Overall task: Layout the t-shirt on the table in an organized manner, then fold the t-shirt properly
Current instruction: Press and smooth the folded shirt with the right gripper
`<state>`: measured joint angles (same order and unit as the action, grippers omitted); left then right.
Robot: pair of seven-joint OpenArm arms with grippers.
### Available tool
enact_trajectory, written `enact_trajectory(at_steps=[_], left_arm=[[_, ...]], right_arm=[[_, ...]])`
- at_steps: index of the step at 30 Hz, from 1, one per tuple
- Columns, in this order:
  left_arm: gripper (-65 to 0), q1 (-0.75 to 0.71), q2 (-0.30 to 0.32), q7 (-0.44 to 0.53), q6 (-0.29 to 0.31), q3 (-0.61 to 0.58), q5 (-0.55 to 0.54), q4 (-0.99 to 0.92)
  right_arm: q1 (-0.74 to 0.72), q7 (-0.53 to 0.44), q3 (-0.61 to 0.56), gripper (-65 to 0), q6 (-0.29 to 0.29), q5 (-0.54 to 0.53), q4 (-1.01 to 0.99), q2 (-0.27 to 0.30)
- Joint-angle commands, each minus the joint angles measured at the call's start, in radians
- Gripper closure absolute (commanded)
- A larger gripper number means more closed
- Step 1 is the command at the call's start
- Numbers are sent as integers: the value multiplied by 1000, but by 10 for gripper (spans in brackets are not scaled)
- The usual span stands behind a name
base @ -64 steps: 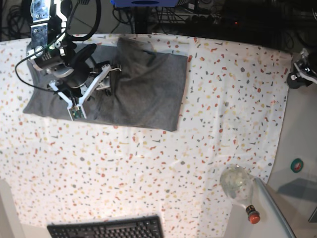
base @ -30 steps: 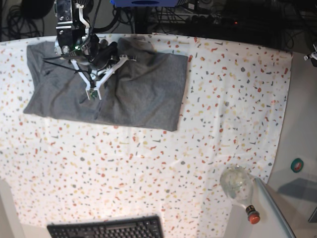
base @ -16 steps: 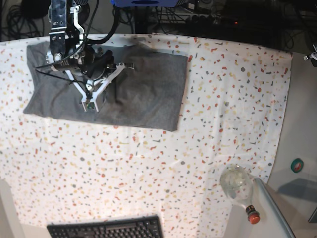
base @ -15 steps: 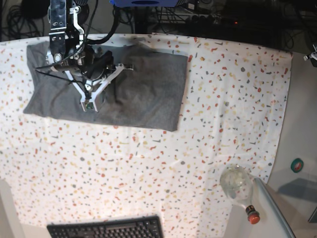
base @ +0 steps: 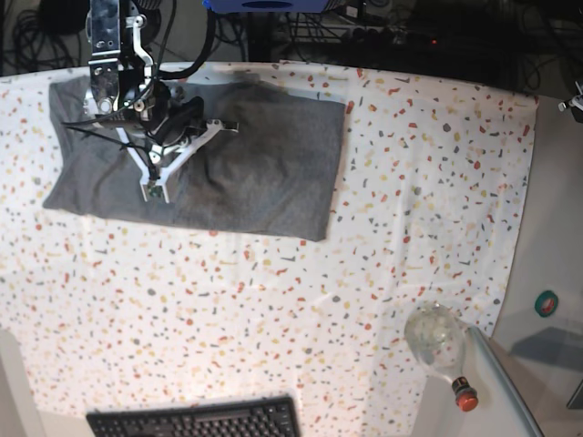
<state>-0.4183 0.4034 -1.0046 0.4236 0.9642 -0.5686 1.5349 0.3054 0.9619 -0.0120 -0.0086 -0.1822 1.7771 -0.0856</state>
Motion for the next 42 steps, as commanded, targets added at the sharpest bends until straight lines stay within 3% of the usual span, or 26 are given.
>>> enact_trajectory(at_steps=[1, 6, 11, 22, 26, 29, 32, 34, 36, 42], left_arm=[[0, -3, 16, 16, 4, 8, -4, 13], [0, -3, 4, 16, 4, 8, -3, 13], [0, -3, 4, 16, 4, 8, -3, 13], [0, -1, 1, 17, 4, 8, -4, 13], [0, -1, 1, 17, 4, 8, -4, 13], [0, -1, 1, 17, 4, 6, -4, 13], [0, -1, -8, 17, 4, 6, -4, 13], [0, -1, -13, 17, 4, 6, -4, 13], [0, -1, -14, 17, 4, 6, -4, 13], [0, 14, -24, 17, 4, 6, -1, 13]], right_arm=[[-5, -13, 2, 0, -3, -6, 23, -1], [-2, -11, 2, 0, -4, -4, 68, -1], [-5, -17, -3, 0, -90, -6, 59, 30], [-18, -11, 2, 0, -93, -9, 13, 31], [-4, -17, 4, -225, -95, -9, 59, 30], [45, -53, 4, -278, -97, -9, 182, 30], [87, -131, -21, -252, -90, -9, 229, 30], [71, -166, -76, -155, -87, -9, 192, 40], [39, -192, -125, 0, -87, -9, 140, 40], [-97, -245, -130, 0, -87, -9, -96, 39]])
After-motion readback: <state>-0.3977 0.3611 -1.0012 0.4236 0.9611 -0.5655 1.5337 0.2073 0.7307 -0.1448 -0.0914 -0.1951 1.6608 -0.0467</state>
